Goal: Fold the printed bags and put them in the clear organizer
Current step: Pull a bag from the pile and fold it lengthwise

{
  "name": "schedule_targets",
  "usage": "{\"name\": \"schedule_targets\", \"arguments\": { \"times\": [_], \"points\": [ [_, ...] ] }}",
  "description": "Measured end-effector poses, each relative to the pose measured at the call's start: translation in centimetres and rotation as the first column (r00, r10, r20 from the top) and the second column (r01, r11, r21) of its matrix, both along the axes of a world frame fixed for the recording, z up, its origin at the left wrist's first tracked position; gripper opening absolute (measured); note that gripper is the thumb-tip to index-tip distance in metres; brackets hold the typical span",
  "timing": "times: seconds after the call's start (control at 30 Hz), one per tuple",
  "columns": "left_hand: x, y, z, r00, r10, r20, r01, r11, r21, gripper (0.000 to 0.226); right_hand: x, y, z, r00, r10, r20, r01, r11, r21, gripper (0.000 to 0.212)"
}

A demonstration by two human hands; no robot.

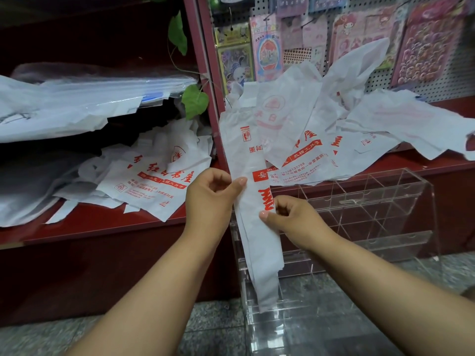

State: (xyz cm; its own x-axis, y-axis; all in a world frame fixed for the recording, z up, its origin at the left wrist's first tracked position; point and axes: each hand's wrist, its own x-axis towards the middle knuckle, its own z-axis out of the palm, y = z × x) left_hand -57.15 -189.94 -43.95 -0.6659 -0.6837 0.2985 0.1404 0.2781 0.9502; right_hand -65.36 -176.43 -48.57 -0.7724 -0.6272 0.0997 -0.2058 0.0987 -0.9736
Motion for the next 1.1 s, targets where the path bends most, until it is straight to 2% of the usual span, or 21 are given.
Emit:
{"name": "schedule_targets", "arguments": {
  "times": [0.1, 0.17, 0.37, 0.53, 0.63, 0.73, 1.0, 1.1],
  "points": [
    [0.1, 0.0, 0.1, 0.998, -0.053, 0.02, 0.052, 0.997, 0.055, 0.005, -0.1, 0.0, -0.1, 0.998, 0.039, 0.041, -0.038, 0.999, -0.036, 0.009],
    [0.2, 0.0, 0.1, 0.996, -0.085, 0.034, 0.081, 0.991, 0.105, 0.007, -0.2, 0.1, -0.1, 0.996, 0.067, 0.049, -0.066, 0.998, -0.023, 0.006],
    [0.1, 0.2, 0.3, 0.99, -0.125, 0.06, 0.107, 0.964, 0.244, 0.012, -0.1, 0.1, 0.6, 0.997, 0.028, 0.066, -0.026, 0.999, -0.038, 0.018],
    [0.0, 0.2, 0.2, 0.99, -0.138, 0.024, 0.122, 0.933, 0.339, 0.015, -0.1, 0.1, 1.1, 0.999, -0.023, 0.041, 0.025, 0.998, -0.05, 0.022],
    [-0.1, 0.3, 0.0, 0.992, -0.124, 0.002, 0.117, 0.941, 0.318, 0.011, -0.1, 0.2, 1.4, 0.999, -0.038, 0.018, 0.039, 0.997, -0.072, 0.019],
    [-0.2, 0.5, -0.1, 0.992, -0.121, -0.027, 0.124, 0.951, 0.282, 0.01, 0.1, 0.1, 1.0, 0.998, 0.026, 0.062, -0.02, 0.994, -0.104, 0.008],
    [-0.2, -0.1, 0.3, 0.986, -0.154, -0.057, 0.164, 0.957, 0.24, 0.009, 0.1, 0.3, 0.6, 0.998, 0.055, 0.007, -0.055, 0.998, -0.038, 0.016],
    [-0.1, -0.8, 0.5, 0.993, -0.091, -0.081, 0.107, 0.969, 0.221, 0.011, 0.0, 0.3, 0.2, 0.993, 0.114, -0.008, -0.114, 0.993, 0.018, 0.022]
  ]
}}
